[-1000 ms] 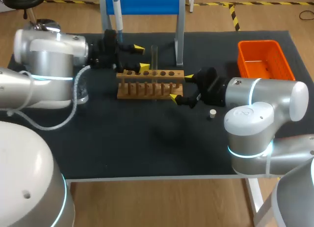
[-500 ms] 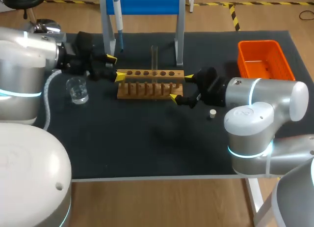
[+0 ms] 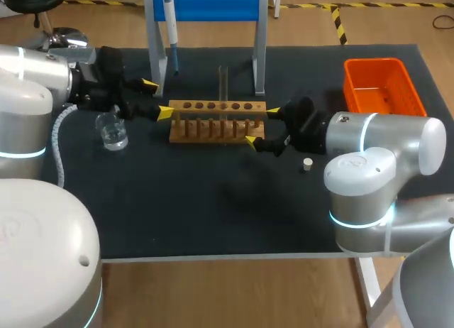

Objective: Invert the test tube, pick up the pipette, mount the tip to pipette, aspirate from beaker and dispense into the tube, eject the tip, return the pipette, and cap with the stopper.

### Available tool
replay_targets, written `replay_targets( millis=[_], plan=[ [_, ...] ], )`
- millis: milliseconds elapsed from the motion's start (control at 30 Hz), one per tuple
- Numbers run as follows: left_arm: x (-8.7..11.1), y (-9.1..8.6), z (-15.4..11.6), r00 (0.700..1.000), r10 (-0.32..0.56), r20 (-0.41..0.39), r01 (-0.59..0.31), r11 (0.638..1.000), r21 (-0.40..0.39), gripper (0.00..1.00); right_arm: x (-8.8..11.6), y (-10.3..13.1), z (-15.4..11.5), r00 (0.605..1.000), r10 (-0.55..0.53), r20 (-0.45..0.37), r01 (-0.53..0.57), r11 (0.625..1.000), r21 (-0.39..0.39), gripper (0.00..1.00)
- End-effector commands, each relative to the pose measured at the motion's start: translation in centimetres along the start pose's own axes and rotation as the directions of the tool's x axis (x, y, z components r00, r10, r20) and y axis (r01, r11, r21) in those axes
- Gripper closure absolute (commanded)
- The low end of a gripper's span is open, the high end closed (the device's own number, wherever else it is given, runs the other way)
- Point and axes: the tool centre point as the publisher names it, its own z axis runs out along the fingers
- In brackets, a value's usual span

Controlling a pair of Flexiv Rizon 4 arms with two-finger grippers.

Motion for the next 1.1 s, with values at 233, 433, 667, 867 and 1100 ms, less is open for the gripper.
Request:
replay_targets(
  millis=[233, 433, 667, 867, 1100],
  plan=[
    [-3.7, 6.7, -9.6, 0.919, -0.159, 0.360, 0.183, 0.983, -0.033, 0.00, 0.0, 0.0, -0.1, 1.000, 0.000, -0.003, 0.000, 1.000, 0.001, 0.00],
    [-5.4, 10.9, -15.2, 0.739, -0.261, 0.621, 0.321, 0.947, 0.016, 0.00, 0.0, 0.0, -0.1, 1.000, 0.000, -0.003, 0.000, 1.000, 0.001, 0.00],
    [-6.6, 13.1, -18.4, 0.576, -0.308, 0.757, 0.388, 0.918, 0.078, 0.00, 0.0, 0.0, -0.1, 1.000, 0.000, -0.003, 0.000, 1.000, 0.001, 0.00],
    [-8.5, 13.2, -19.0, 0.529, -0.322, 0.786, 0.402, 0.910, 0.102, 0.00, 0.0, 0.0, -0.1, 1.000, 0.000, -0.003, 0.000, 1.000, 0.001, 0.00],
    [-11.9, 13.4, -18.0, 0.510, -0.331, 0.794, 0.428, 0.898, 0.100, 0.00, 0.0, 0.0, -0.1, 1.000, 0.000, -0.003, 0.000, 1.000, 0.001, 0.00]
  ],
)
